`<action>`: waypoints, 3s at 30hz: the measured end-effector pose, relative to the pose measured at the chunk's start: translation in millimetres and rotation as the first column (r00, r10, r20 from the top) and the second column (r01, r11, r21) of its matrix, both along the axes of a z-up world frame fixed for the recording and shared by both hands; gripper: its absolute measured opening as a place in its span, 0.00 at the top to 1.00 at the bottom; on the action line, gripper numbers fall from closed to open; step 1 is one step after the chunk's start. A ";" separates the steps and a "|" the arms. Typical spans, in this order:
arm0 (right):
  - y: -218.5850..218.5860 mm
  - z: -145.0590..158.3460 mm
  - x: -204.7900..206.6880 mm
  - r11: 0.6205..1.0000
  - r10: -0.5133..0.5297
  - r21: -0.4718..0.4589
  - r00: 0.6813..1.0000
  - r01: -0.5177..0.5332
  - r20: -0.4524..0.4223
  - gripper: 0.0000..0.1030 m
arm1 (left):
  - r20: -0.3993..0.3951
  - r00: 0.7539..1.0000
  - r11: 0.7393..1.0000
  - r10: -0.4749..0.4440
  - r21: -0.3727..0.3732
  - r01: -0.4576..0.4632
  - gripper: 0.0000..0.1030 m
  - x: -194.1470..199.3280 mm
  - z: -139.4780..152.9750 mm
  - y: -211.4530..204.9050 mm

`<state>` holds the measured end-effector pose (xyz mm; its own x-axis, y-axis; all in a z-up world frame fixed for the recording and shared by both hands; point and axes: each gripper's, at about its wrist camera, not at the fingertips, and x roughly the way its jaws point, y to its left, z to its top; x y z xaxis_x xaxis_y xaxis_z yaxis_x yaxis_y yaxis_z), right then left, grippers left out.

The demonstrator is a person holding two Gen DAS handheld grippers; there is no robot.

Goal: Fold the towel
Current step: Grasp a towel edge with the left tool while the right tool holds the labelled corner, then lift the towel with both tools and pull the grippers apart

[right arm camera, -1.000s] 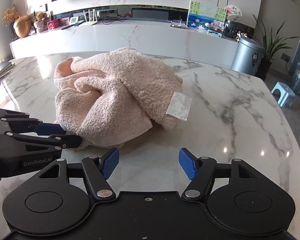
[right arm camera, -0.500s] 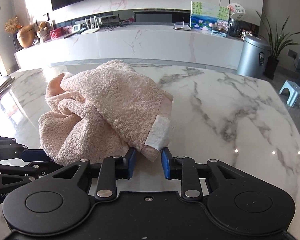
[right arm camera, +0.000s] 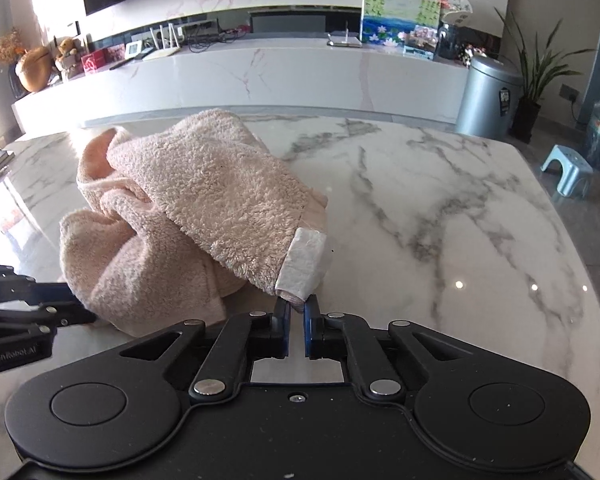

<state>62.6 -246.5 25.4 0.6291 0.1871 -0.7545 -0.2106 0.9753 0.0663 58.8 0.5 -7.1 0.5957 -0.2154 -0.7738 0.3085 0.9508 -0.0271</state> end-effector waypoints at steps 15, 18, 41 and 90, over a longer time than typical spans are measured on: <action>-11.9 11.0 -24.5 1.000 -0.001 0.012 0.999 0.002 -0.047 0.85 | 0.062 0.998 0.999 0.013 0.037 -0.015 0.63 -23.6 23.2 12.2; -8.4 13.6 -26.6 1.000 0.014 0.015 0.999 -0.013 -0.042 0.67 | 0.088 0.996 0.999 -0.017 0.035 0.014 0.54 -27.1 29.6 6.2; 1.9 18.5 -16.8 0.997 0.069 0.041 0.997 -0.067 -0.031 0.93 | 0.166 0.951 0.960 -0.260 0.148 0.237 0.39 -15.7 9.1 -68.9; 31.0 -0.5 -31.1 0.987 0.159 -0.014 0.987 -0.159 0.024 0.95 | 0.150 0.975 0.987 -0.162 0.029 0.160 0.85 -15.9 17.7 -28.8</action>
<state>31.5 -215.5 24.9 0.6108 0.2773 -0.7417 -0.3645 0.9300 0.0476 42.9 -28.4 10.6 0.6647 -0.3060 -0.6816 0.4569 0.8883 0.0468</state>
